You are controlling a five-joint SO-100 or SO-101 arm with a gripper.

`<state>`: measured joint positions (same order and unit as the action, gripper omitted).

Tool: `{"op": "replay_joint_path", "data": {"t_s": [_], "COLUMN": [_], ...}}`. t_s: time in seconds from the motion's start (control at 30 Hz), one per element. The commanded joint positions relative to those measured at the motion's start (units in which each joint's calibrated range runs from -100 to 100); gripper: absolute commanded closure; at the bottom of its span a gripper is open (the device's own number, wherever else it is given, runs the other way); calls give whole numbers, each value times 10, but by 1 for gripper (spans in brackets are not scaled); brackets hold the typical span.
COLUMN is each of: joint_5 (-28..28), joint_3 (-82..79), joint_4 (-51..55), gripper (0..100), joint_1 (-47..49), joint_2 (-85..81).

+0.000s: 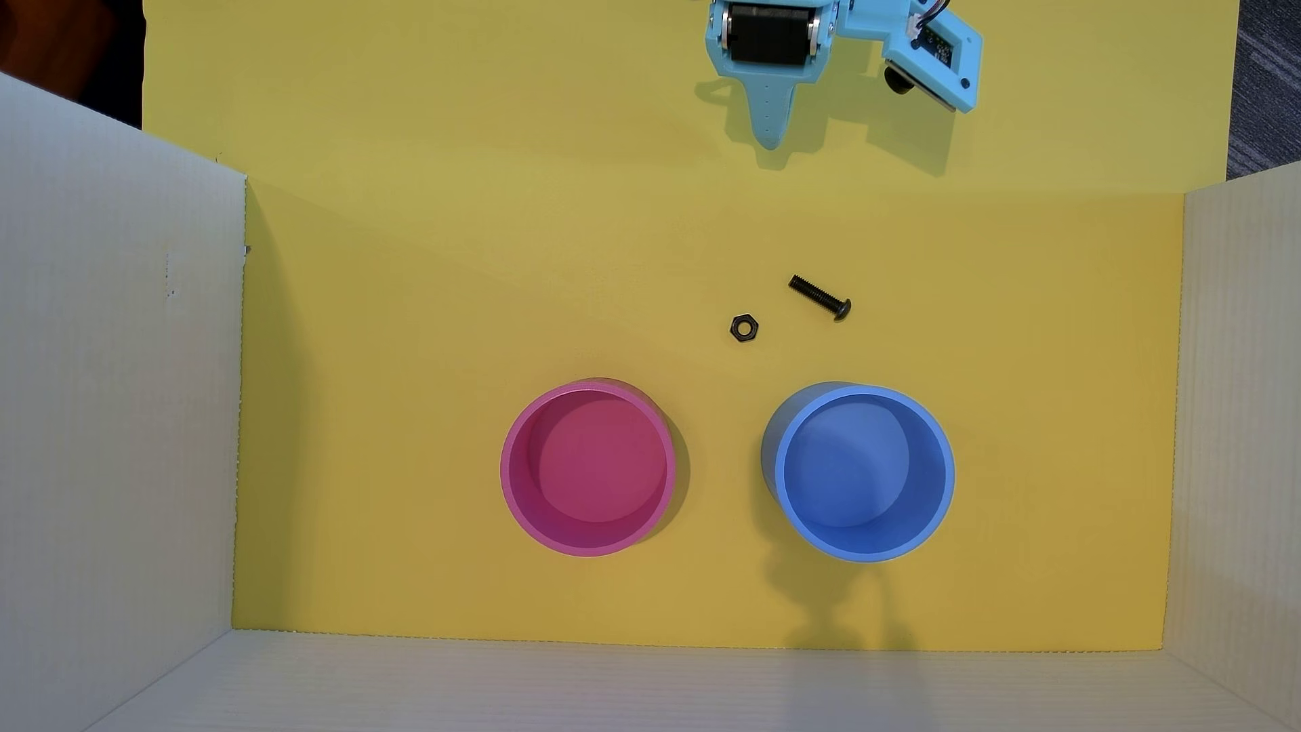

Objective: Pick up the bolt and place it in the pink box

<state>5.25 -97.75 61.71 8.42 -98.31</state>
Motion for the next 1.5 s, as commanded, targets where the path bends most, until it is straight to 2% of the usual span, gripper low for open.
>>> {"op": "replay_joint_path", "data": {"t_s": [0.0,0.2,0.5,0.6,0.9,1.07,1.37,1.47], "joint_5": [1,-1,0,2,63,81,96,96], "joint_3": [29,147,274,309,498,547,553,553], "joint_4": [-6,-44,-20,-17,-15,-14,-23,-23], "gripper": [99,99,99,98,98,98,98,94], "joint_1": [0,-4,52,59,61,61,61,60], "joint_2": [-3,2,34,105,413,544,647,664]}}
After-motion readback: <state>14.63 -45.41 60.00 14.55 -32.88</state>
